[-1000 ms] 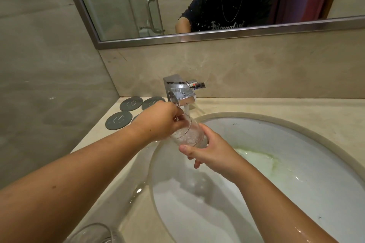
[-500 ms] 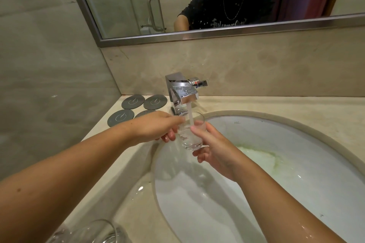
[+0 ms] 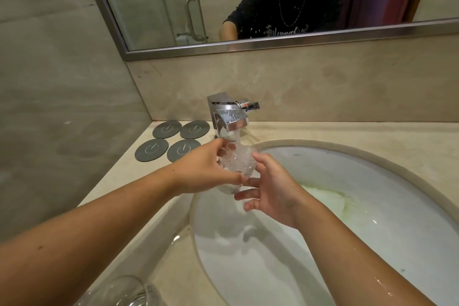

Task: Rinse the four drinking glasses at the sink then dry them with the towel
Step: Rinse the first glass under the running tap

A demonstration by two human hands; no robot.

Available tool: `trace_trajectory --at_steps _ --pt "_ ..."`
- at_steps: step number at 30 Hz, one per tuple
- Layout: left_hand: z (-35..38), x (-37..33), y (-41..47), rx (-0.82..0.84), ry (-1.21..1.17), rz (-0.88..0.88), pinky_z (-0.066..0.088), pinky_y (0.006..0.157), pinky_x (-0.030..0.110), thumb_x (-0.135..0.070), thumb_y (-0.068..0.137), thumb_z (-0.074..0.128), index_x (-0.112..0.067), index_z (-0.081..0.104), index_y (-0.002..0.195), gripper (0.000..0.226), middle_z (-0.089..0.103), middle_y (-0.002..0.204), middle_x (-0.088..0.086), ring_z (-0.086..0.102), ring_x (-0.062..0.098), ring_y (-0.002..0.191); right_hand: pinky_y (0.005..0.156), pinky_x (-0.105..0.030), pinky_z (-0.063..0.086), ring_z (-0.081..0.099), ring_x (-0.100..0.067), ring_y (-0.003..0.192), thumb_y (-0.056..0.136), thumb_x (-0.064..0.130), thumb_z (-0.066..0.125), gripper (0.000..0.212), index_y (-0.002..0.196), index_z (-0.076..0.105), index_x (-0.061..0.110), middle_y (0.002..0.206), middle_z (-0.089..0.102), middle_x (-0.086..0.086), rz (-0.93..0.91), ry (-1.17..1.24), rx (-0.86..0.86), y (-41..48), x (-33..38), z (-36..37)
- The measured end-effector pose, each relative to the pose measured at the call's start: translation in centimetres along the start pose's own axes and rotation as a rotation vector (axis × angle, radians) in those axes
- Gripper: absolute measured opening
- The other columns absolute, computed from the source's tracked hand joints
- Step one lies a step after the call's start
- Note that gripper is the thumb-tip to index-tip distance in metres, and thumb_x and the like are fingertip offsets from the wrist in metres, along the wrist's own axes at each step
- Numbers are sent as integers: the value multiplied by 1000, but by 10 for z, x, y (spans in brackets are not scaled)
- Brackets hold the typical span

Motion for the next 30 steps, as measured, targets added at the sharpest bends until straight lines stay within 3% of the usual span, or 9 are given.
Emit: trace_trajectory --at_steps 2,4,7,10,13,15,19,25,30 --pt "-2 -2 0 -70 88 -10 53 91 21 -45 75 88 -33 52 136 72 66 116 -19 66 -2 104 62 -37 57 72 -29 86 98 73 45 59 133 68 31 116 69 -16 41 -42 -70 2 -4 -7" --pt "0 -2 1 -86 168 -18 55 92 27 -49 74 87 -32 52 136 72 68 116 -14 67 5 104 64 -38 59 75 -31 94 94 80 44 68 138 63 32 130 67 -16 67 -79 -151 3 -5 -16" --pt "6 -5 2 -90 315 7 53 84 25 -48 75 84 -29 52 136 72 64 114 -7 66 12 100 68 -39 58 73 -29 94 101 72 41 62 133 66 24 116 72 -9 42 -74 -203 2 -2 -20" --pt "11 -9 2 -92 591 65 46 98 31 -53 74 79 -27 48 144 81 50 121 1 49 23 121 70 -38 56 73 -27 90 106 62 41 55 127 71 21 112 76 -4 20 -111 -251 0 0 -23" --pt "14 -13 4 -87 766 90 44 104 42 -56 74 75 -28 45 146 83 46 127 6 41 28 124 68 -37 57 72 -26 87 105 56 50 46 125 69 18 115 75 -5 4 -132 -270 -1 1 -25" --pt "15 -14 6 -81 785 89 42 102 42 -57 74 75 -30 45 146 83 45 127 7 40 28 122 70 -38 57 70 -27 84 103 52 57 40 118 72 18 107 75 -6 -14 -110 -234 -2 3 -22" --pt "18 -12 12 -46 719 85 43 108 42 -60 74 77 -30 46 146 84 45 133 6 38 27 129 75 -40 58 67 -27 81 102 48 63 41 115 73 11 109 68 -9 -51 -94 -181 0 2 -18" --pt "14 -2 13 -44 577 92 41 112 45 -73 70 72 -31 47 146 90 49 137 -4 45 23 131 82 -38 59 59 -29 77 106 39 59 37 86 65 9 92 54 -11 -95 -18 -191 3 4 -20" --pt "-6 7 7 12 451 60 46 93 25 -53 79 85 -30 41 147 84 56 130 -6 59 10 108 81 -36 63 58 -36 92 107 39 57 38 81 62 11 80 58 -12 7 114 -243 -1 0 -22"
Point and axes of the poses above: each hand's wrist, its own y-axis towards the middle knuckle, its own z-axis out of the palm, x = y × z, the point moved 5 cm from there along y, towards the middle knuckle
